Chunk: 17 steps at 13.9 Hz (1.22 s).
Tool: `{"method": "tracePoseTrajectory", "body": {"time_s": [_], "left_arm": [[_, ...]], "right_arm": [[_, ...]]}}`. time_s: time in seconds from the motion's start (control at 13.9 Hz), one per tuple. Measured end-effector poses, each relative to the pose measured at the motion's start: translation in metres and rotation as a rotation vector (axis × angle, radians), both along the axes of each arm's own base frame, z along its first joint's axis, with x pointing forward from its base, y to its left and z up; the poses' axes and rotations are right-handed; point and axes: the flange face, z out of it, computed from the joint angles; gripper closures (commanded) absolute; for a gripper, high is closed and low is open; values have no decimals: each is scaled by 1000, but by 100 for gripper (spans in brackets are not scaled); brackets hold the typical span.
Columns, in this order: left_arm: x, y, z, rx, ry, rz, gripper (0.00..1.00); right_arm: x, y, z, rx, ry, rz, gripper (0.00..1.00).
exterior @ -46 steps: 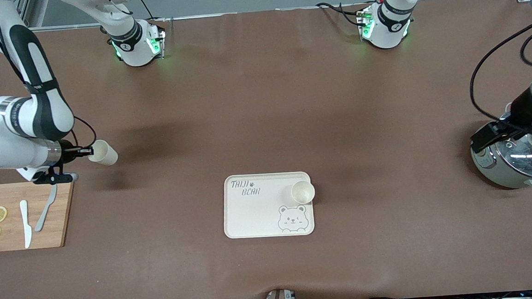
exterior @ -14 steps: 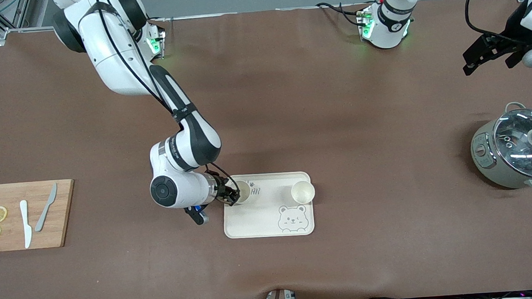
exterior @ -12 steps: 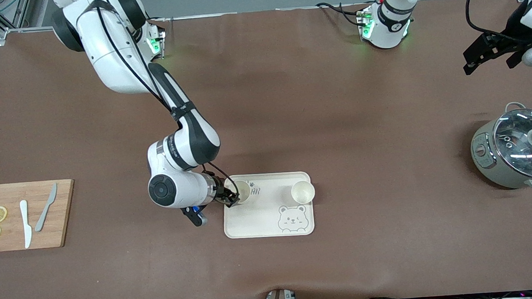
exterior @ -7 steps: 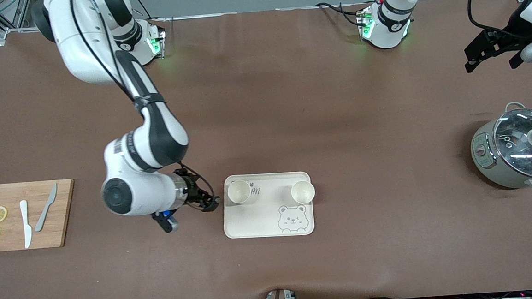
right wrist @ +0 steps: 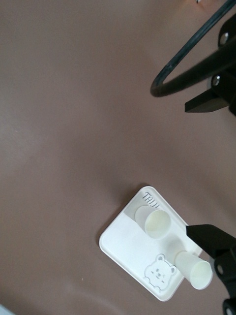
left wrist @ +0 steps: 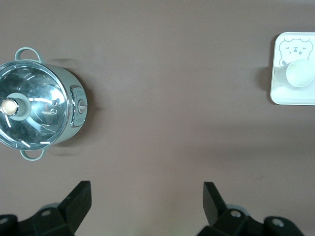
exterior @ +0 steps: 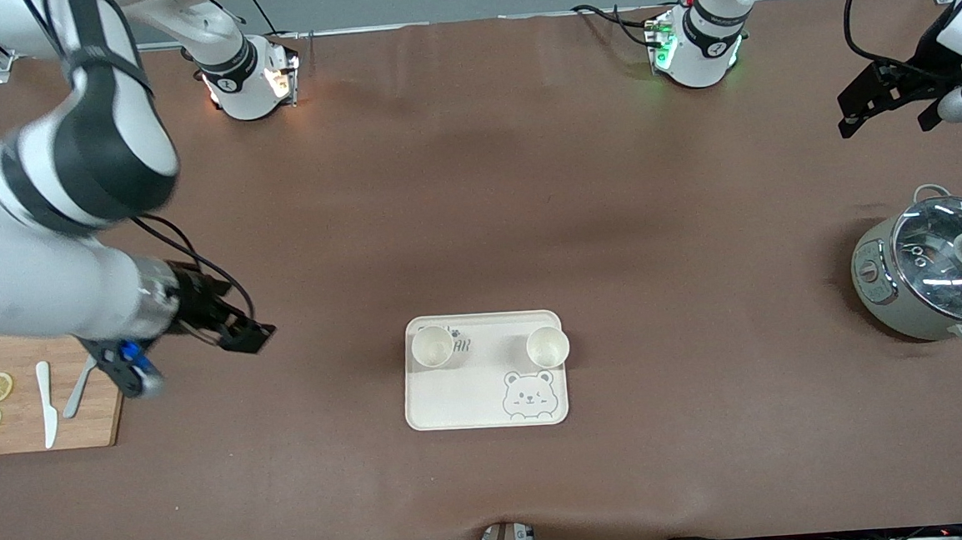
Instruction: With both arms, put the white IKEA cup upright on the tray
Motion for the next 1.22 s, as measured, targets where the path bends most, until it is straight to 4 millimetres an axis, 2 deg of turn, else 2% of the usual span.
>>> {"method": "tracePoseTrajectory", "body": {"time_s": [0.14,0.22,0.36,0.57,0.79,0.93,1.22], "left_arm": [[1,0,1,-1,-7,0,0],[1,0,1,-1,-9,-1,0],[2,0,2,-1,-11,0,0],[2,0,2,-1,-11,0,0],[2,1,2,-1,-9,0,0],[1,2,2,-1,-7,-1,0],[1,3,2,-1,-2,0,0]], "right_arm": [[-25,-24,55,8,-43,22,0],[-36,-37,75,12,-57,42,0],[-55,-61,97,6,-46,68,0],[-72,-101,96,-73,34,200,0],[-76,-150,81,-69,57,334,0],[-81,-183,73,-50,20,385,0],[-113,-240,63,-28,-55,533,0]]}}
